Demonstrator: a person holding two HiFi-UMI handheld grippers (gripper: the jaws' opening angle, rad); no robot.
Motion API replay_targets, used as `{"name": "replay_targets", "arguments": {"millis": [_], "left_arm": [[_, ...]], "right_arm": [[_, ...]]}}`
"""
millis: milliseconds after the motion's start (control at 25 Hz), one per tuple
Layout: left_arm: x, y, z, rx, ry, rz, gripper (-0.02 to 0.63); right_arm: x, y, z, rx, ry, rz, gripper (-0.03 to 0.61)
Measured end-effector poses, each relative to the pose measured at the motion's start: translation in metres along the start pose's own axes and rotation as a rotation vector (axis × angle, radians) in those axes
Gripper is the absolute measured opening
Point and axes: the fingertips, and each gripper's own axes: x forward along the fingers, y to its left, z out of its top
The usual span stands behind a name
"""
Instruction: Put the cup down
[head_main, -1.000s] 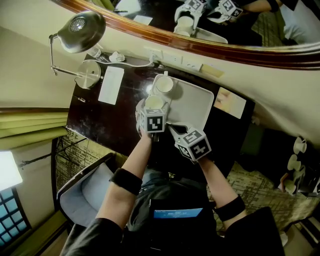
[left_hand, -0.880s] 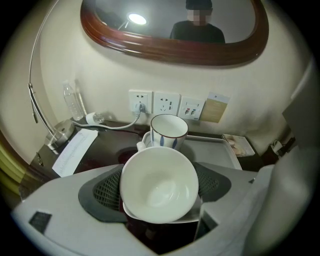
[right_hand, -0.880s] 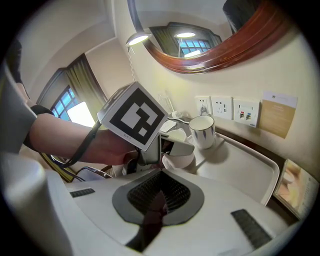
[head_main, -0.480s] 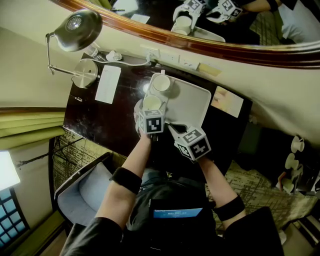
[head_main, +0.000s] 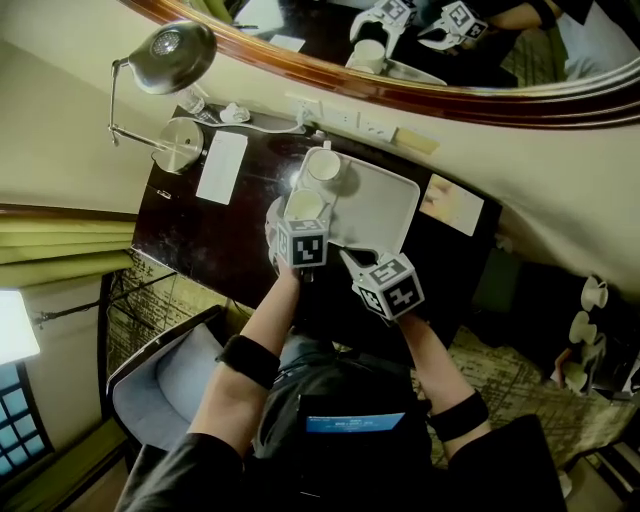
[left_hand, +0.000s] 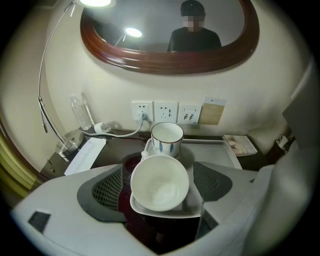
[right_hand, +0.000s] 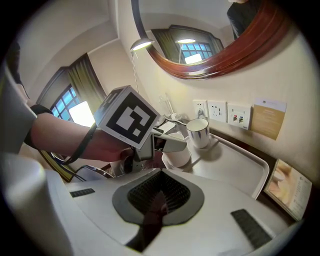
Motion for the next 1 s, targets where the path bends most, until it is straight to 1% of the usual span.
{"name": "replay_targets", "arguments": {"millis": [120, 240, 360, 440, 560, 600, 640, 680, 760, 840, 920, 1000], "left_arm": [[-0.02, -0.002, 0.006, 0.019, -0.02, 0.006, 0.439], [-0.043, -0.009, 0.008, 0.032, -0.039, -0.017, 0.434], [-0.071, -0.017, 0.014, 0.052, -0.069, -0.042, 0.389], [-0.088, -0.021, 0.018, 0.062, -0.092, -0.049, 0.343], [-0.107, -0.023, 0.019, 0.076, -0.125, -0.042, 0.235], [-0.111, -0.024, 0.017, 0.081, -0.131, -0.042, 0.205], [-0.115, -0.026, 0.015, 0.084, -0.135, -0.043, 0.193], [-0.118, -0.028, 0.013, 0.087, -0.136, -0.046, 0.167], [-0.124, -0.033, 0.008, 0.086, -0.139, -0.049, 0.107], [-0.128, -0.038, 0.005, 0.078, -0.144, -0.056, 0.031], [-0.132, -0.045, 0.003, 0.075, -0.147, -0.073, 0.008], [-0.137, -0.053, 0.003, 0.085, -0.152, -0.091, 0.006]], "right_arm": [[-0.008, 0.001, -0.001, -0.009, -0.008, -0.002, 0.002], [-0.019, 0.003, 0.002, -0.016, -0.029, -0.006, 0.002], [-0.032, 0.002, 0.003, -0.024, -0.048, -0.014, 0.002], [-0.041, 0.0, 0.003, -0.03, -0.057, -0.02, 0.002], [-0.053, -0.004, 0.004, -0.034, -0.076, -0.034, 0.002], [-0.057, -0.006, 0.004, -0.037, -0.083, -0.04, 0.002], [-0.061, -0.009, 0.003, -0.039, -0.091, -0.047, 0.002], [-0.065, -0.011, 0.001, -0.039, -0.097, -0.053, 0.002], [-0.075, -0.014, -0.001, -0.031, -0.101, -0.062, 0.002], [-0.082, -0.018, -0.003, -0.023, -0.107, -0.071, 0.002], [-0.087, -0.024, -0.005, -0.019, -0.118, -0.083, 0.002], [-0.092, -0.028, -0.008, -0.011, -0.124, -0.091, 0.002]]}}
